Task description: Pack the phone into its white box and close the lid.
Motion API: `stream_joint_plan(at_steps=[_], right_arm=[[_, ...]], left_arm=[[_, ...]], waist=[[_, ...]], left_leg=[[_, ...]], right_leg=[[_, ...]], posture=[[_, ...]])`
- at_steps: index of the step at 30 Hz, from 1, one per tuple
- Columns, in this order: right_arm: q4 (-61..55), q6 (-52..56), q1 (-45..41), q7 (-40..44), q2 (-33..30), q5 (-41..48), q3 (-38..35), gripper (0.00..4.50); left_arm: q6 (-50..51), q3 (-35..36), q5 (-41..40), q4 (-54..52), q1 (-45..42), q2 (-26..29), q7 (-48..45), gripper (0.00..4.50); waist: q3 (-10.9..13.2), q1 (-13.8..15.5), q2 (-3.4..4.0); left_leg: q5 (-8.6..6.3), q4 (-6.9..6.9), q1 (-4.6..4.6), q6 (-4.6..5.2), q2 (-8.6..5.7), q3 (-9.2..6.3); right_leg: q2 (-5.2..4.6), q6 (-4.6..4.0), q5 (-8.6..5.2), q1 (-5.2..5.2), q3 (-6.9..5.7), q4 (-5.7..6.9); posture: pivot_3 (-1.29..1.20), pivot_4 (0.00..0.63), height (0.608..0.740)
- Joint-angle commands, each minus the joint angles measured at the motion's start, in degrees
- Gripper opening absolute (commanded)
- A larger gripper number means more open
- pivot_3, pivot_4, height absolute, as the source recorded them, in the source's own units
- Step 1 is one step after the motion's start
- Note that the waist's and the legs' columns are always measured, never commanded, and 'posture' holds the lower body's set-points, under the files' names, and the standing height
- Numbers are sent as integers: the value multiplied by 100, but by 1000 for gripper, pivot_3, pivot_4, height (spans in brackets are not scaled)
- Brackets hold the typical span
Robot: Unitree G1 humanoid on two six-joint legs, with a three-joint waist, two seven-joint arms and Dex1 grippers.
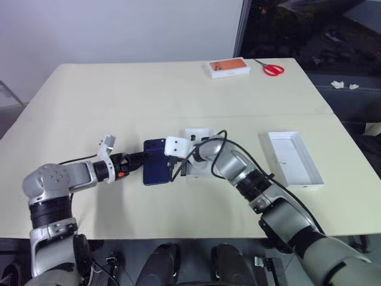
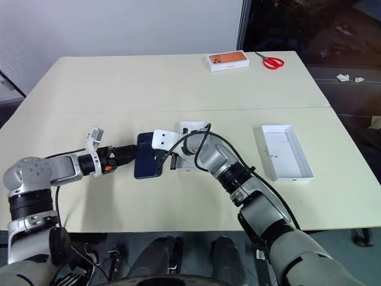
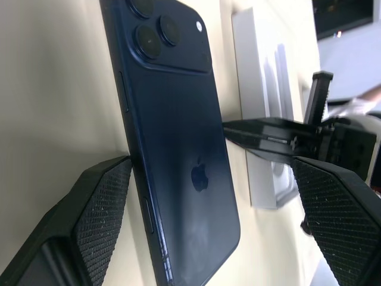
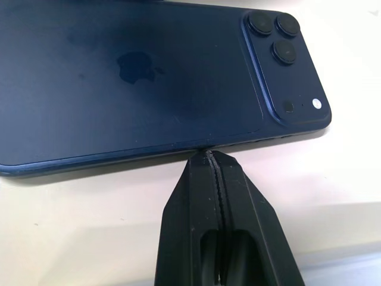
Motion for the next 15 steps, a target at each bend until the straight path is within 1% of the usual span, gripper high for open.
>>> stream_joint_plan(at_steps=[1, 5, 8, 13, 15], right_arm=[[-180, -106, -59, 24, 148, 61, -14, 34], [-240, -88, -4, 40, 120, 58, -14, 34], [-241, -101, 1, 44, 126, 51, 2, 34], [-194, -77, -49, 10, 200, 80, -32, 34], [-195, -86, -48, 3, 207, 71, -29, 34]], left_arm=[[228, -122, 101, 161, 74, -447, 308, 4498], [290, 36, 33, 87, 66, -498, 345, 4498], [404, 27, -30, -61, -4, -379, 283, 4498], [603, -136, 141, -219, 52, -106, 377, 4498], [710, -82, 185, -341, 44, 40, 470, 4498]], waist=[[0, -1, 0], [0, -15, 0], [1, -24, -1], [1, -54, -2], [3, -78, -6]], left_leg=[[0, 0, 0, 0, -1, 0], [0, -1, 0, -1, 0, -1], [0, -1, 0, -1, 0, -1], [0, -7, 0, -1, 1, -1], [0, -10, -1, -2, 3, 1]], right_leg=[[0, 0, 0, 0, 0, 0], [1, 0, 0, 0, -2, 0], [1, 1, 0, 0, -5, 0], [2, 1, -1, -4, -5, -4], [4, 1, -1, -7, -3, -4]], posture=[[0, 150, 740], [0, 150, 740], [0, 150, 740], [0, 150, 740], [0, 150, 740]])
